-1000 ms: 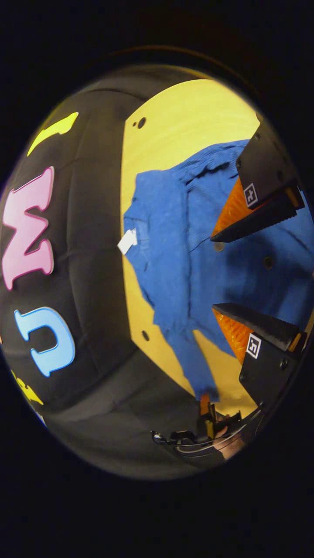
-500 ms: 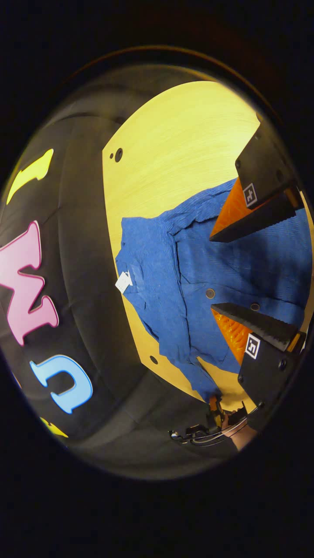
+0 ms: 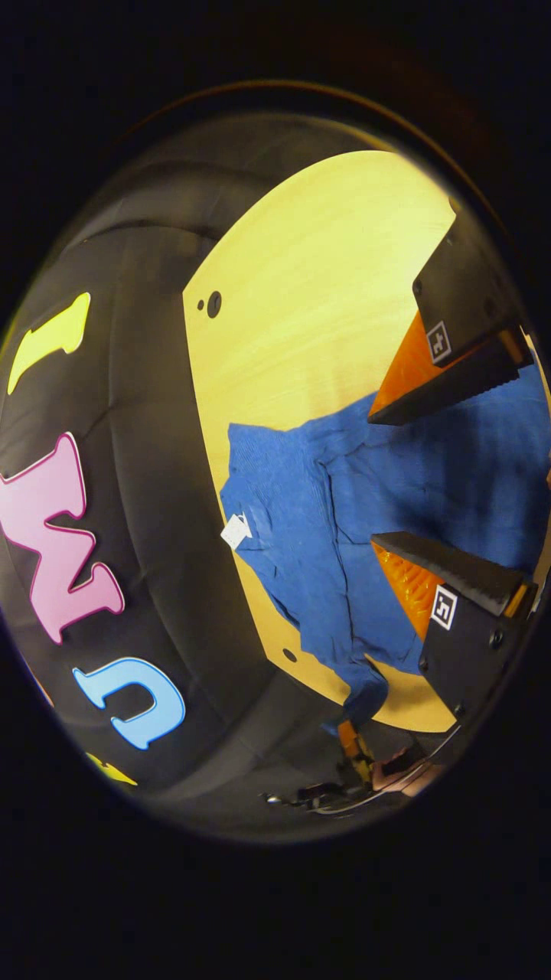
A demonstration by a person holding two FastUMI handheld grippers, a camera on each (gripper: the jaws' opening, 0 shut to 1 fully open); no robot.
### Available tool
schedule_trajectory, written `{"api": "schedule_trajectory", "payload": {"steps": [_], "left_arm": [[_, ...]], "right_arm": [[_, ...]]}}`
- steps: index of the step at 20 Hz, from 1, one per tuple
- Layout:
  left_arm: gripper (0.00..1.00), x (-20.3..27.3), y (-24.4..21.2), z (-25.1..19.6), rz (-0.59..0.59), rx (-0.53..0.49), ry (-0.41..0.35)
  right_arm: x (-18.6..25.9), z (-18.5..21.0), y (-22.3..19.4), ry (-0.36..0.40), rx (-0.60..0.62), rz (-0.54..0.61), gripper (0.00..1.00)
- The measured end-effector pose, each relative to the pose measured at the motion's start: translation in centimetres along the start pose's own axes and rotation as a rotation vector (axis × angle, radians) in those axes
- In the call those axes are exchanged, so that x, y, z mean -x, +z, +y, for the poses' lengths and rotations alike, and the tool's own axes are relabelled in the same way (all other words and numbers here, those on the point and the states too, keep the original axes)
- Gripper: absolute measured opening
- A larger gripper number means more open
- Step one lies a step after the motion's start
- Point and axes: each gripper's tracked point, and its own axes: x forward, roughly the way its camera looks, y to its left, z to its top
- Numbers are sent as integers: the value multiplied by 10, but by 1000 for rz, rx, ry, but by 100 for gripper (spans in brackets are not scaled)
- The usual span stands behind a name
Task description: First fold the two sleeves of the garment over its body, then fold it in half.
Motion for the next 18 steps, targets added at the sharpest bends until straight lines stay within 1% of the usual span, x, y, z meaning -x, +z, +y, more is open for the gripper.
{"api": "schedule_trajectory", "payload": {"steps": [2, 3, 4, 6, 7, 8, 9, 11, 12, 13, 14, 15, 16, 17, 18], "left_arm": [[0, -4, 16, -92, -33, -45, -157], [0, -6, 15, -161, -29, -80, -275], [0, -11, 12, -205, -22, -108, -348], [0, -13, -11, -277, 25, -201, -444], [0, -22, -18, -301, 61, -236, -464], [1, -25, -26, -319, 115, -260, -510], [20, -24, -31, -341, 155, -257, -581], [58, -16, -21, -350, 143, -255, -648], [59, -5, -18, -346, 132, -261, -656], [70, 3, -6, -339, 123, -265, -667], [70, 1, -22, -336, 113, -266, -674], [70, 25, -18, -313, 89, -260, -682], [70, 38, -16, -290, 73, -249, -673], [70, 53, -19, -252, 71, -241, -647], [70, 65, -28, -215, 91, -246, -602]], "right_arm": [[2, -9, 1, -3, -4, -1, 90], [6, -17, 1, -8, -5, -6, 90], [9, -24, 1, -14, -9, -9, 90], [15, -41, 0, -26, -30, -13, 90], [19, -49, -3, -34, -39, -12, 89], [22, -60, -6, -48, -53, -11, 90], [25, -66, -7, -53, -62, -11, 90], [31, -78, -12, -68, -75, -14, 90], [33, -82, -16, -75, -75, -11, 90], [28, -78, -19, -77, -76, 0, 89], [27, -78, -23, -74, -74, 10, 89], [30, -79, -31, -76, -67, 25, 89], [38, -81, -42, -79, -58, 36, 90], [44, -79, -53, -79, -51, 56, 90], [46, -75, -64, -75, -52, 82, 89]]}}
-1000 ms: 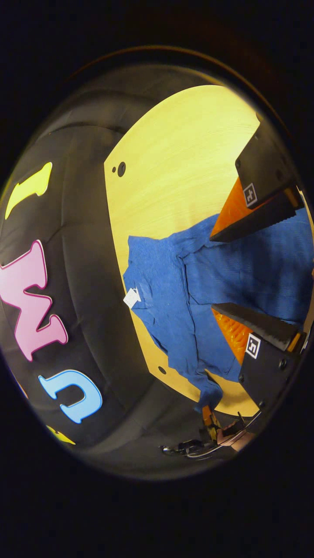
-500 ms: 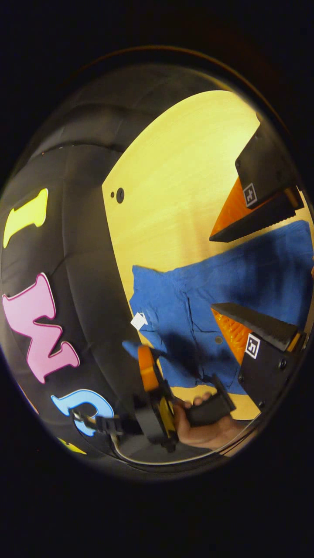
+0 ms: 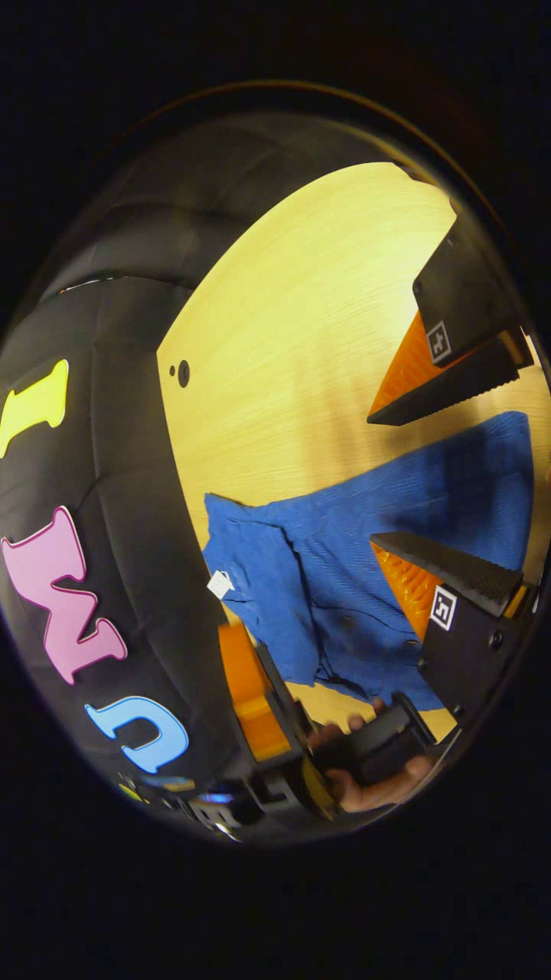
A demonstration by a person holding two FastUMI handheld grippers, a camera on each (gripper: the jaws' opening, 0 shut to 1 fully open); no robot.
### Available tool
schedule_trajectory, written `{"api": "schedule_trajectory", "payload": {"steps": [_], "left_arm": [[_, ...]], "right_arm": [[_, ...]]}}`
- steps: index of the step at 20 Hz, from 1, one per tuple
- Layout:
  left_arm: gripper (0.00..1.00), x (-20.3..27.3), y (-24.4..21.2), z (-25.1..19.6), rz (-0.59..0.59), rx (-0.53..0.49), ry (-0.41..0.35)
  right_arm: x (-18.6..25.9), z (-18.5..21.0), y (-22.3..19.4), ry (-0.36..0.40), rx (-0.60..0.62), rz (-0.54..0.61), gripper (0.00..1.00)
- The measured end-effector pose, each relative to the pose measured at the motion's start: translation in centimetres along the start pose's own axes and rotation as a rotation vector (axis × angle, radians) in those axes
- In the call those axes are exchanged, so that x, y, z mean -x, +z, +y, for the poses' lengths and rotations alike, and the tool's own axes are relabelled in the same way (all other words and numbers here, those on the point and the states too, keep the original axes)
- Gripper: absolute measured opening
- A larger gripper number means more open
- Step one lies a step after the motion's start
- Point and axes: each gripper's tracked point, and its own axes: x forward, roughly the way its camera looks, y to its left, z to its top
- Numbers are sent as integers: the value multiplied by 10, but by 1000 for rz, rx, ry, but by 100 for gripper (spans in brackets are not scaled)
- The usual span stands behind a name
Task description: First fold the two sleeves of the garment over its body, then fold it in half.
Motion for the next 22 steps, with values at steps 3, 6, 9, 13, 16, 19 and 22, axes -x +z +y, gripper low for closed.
{"api": "schedule_trajectory", "payload": {"steps": [3, 6, 9, 13, 16, 19, 22], "left_arm": [[70, 99, -84, 76, 151, -42, 178], [70, 191, -178, 123, 343, -47, 315], [70, 228, -233, 138, 384, 12, 360], [70, 218, -263, 137, 430, 61, 422], [70, 206, -269, 142, 414, 72, 437], [71, 204, -266, 145, 419, 94, 446], [71, 202, -265, 145, 425, 98, 449]], "right_arm": [[13, 2, -40, -5, 32, 106, 90], [39, -18, -82, -67, 96, 181, 90], [49, -27, -122, -116, 43, 247, 90], [45, -25, -145, -158, 47, 267, 90], [43, -28, -146, -177, 112, 255, 91], [40, -29, -145, -194, 101, 232, 90], [40, -30, -146, -195, 134, 235, 90]]}}
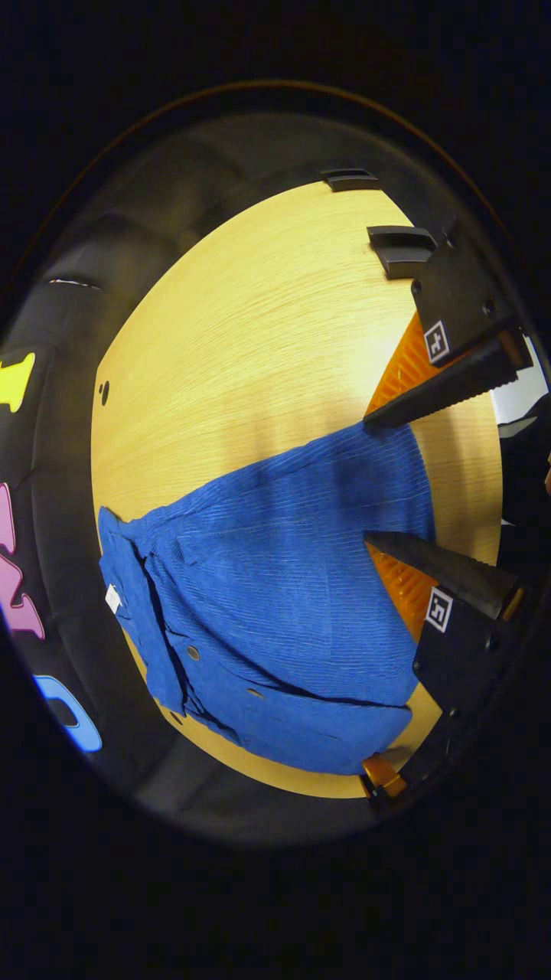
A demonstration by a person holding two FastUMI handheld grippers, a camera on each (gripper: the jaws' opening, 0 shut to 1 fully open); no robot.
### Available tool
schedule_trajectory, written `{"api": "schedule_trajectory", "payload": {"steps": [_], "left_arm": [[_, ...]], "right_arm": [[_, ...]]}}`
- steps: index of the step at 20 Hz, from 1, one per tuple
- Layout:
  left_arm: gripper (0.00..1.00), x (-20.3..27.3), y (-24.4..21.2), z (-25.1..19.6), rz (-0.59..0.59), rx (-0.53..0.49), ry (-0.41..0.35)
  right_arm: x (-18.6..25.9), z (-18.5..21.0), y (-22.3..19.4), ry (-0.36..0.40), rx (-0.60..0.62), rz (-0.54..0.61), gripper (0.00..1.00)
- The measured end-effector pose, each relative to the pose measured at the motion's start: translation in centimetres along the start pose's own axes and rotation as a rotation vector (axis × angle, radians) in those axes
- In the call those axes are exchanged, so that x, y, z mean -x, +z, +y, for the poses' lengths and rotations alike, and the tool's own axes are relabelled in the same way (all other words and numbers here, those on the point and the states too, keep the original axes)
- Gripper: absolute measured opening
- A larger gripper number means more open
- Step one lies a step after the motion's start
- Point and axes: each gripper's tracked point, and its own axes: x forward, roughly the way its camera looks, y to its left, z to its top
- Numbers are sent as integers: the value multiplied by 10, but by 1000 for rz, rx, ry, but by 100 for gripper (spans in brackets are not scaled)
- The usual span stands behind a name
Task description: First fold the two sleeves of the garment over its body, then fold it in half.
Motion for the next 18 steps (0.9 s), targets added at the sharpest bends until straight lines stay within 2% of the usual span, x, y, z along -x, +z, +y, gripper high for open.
{"api": "schedule_trajectory", "payload": {"steps": [3, 4, 6, 7, 8, 9, 10, 11, 12, 15, 16, 18], "left_arm": [[72, 0, -2, -5, -6, 2, -1], [70, 1, -2, -9, -6, 6, -3], [51, -1, -4, -21, 3, -13, -19], [43, 4, -3, -25, 7, -35, -32], [27, 2, 0, -30, 17, -44, -34], [12, -2, 0, -37, 31, -57, -46], [7, -3, 3, -45, 42, -78, -81], [7, -4, 8, -49, 38, -75, -96], [0, -5, 12, -57, 33, -33, -141], [0, -7, 20, -72, 37, 43, -227], [0, -9, 25, -73, 21, 45, -226], [0, -6, 33, -78, -3, 42, -232]], "right_arm": [[-2, -1, 0, -22, 36, -12, 91], [-2, 3, 2, -9, 58, -18, 91], [-6, 12, 4, 7, 72, -11, 67], [-7, 16, 7, 16, 66, -14, 63], [-9, 17, 9, 22, 42, -13, 39], [-10, 24, 12, 65, 25, -15, 15], [-13, 36, 15, 133, 16, -13, 15], [-13, 45, 16, 210, 3, 2, 7], [-13, 46, 19, 241, -22, 6, 7], [-13, 43, 26, 228, -20, -16, 7], [-16, 45, 31, 229, -3, -37, 1], [-13, 45, 32, 226, 56, -27, 1]]}}
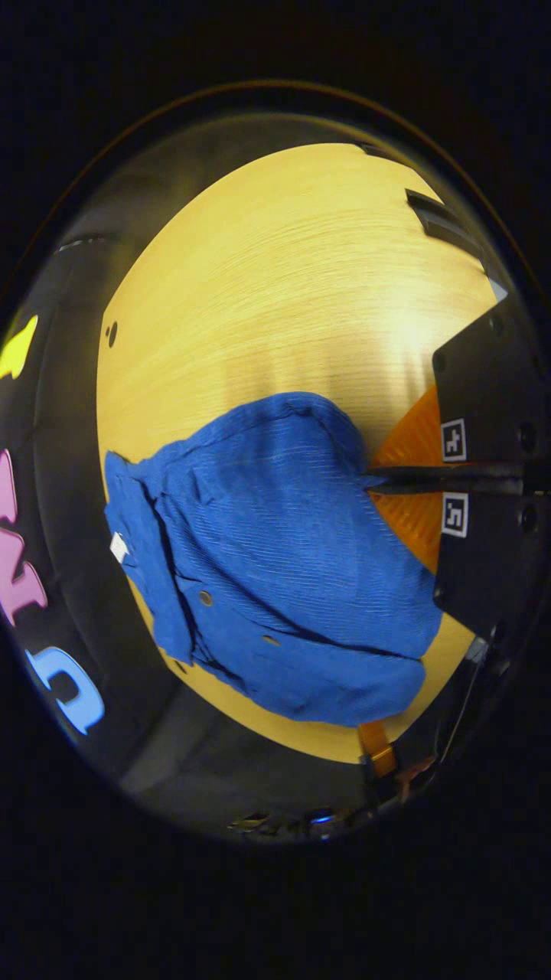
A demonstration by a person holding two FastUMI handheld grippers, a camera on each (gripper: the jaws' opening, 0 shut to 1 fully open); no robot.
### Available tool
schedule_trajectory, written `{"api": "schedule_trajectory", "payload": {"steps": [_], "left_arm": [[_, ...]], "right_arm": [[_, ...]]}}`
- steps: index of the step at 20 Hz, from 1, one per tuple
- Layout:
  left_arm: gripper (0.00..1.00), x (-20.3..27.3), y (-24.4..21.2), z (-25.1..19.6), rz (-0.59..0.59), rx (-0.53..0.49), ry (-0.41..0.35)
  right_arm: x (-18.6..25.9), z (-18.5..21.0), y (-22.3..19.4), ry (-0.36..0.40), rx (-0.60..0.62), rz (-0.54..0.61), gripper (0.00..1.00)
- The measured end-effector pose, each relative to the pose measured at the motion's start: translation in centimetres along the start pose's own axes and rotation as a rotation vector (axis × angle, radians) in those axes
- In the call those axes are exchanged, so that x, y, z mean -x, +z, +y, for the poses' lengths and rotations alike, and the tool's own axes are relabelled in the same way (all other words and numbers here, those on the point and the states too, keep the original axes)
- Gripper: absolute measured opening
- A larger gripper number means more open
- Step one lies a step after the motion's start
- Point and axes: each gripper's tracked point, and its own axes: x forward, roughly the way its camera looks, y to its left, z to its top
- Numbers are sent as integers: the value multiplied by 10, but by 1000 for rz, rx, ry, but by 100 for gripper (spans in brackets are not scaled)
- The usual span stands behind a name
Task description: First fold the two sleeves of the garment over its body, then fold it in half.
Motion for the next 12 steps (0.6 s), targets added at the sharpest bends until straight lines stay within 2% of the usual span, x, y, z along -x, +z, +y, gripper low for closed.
{"api": "schedule_trajectory", "payload": {"steps": [2, 5, 8, 12], "left_arm": [[0, 9, 15, -10, -37, 7, -28], [0, 28, 51, -23, -111, 15, -64], [0, 42, 103, -27, -185, -1, -87], [0, 40, 200, -15, -299, -93, -69]], "right_arm": [[8, 8, 16, 17, -8, -37, 1], [19, 17, 65, 39, -9, -120, 1], [27, 32, 129, 85, -17, -221, 0], [22, 44, 235, 115, -3, -367, 0]]}}
